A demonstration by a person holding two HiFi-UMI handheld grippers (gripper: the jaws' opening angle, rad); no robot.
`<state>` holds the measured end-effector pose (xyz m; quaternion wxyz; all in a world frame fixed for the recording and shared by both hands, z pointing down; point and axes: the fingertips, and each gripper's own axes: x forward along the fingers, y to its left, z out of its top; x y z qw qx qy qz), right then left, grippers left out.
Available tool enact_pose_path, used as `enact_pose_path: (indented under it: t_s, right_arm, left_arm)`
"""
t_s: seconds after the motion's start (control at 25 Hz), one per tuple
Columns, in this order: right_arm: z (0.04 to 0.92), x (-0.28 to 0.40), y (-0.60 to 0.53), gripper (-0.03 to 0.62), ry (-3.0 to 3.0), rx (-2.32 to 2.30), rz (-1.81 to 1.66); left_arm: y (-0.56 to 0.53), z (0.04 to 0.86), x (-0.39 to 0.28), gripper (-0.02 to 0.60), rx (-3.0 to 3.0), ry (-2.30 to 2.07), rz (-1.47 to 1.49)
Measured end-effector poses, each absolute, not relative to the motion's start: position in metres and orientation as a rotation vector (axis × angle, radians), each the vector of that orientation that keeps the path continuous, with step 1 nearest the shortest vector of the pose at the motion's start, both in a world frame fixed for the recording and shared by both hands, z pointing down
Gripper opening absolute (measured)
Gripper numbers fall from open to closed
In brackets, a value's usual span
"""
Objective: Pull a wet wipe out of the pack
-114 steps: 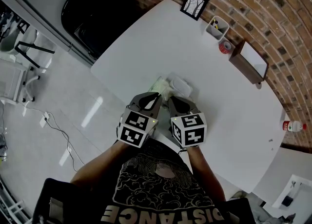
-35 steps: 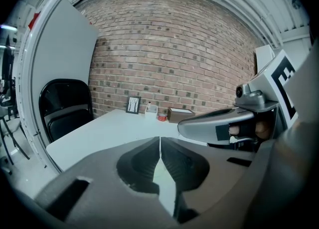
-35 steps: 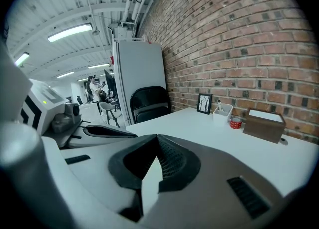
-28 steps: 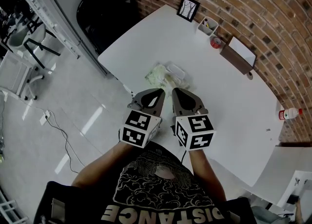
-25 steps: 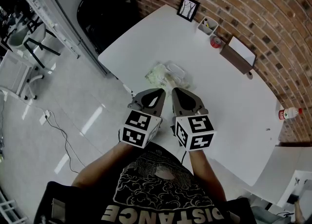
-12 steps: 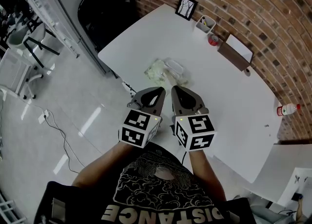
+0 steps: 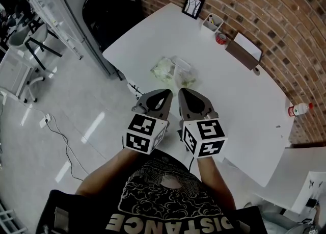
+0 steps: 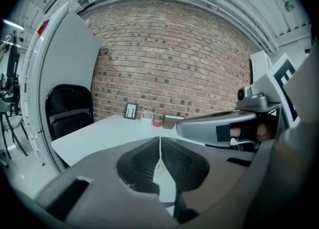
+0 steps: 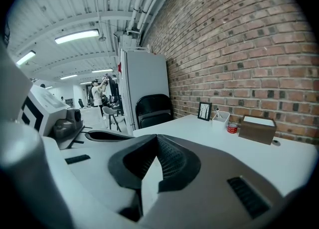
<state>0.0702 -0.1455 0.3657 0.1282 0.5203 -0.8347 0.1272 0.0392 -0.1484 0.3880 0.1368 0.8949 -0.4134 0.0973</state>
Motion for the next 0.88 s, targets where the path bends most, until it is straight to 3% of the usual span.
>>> enact_pose_path:
  t_s: [0.88]
  right_arm:
    - [0.366,0.068,-0.089,0.017,-2.42,1.535,0.354]
  left_arm:
    - [-0.097,0.376,0.036,0.02,2.614,-1.217,0.267]
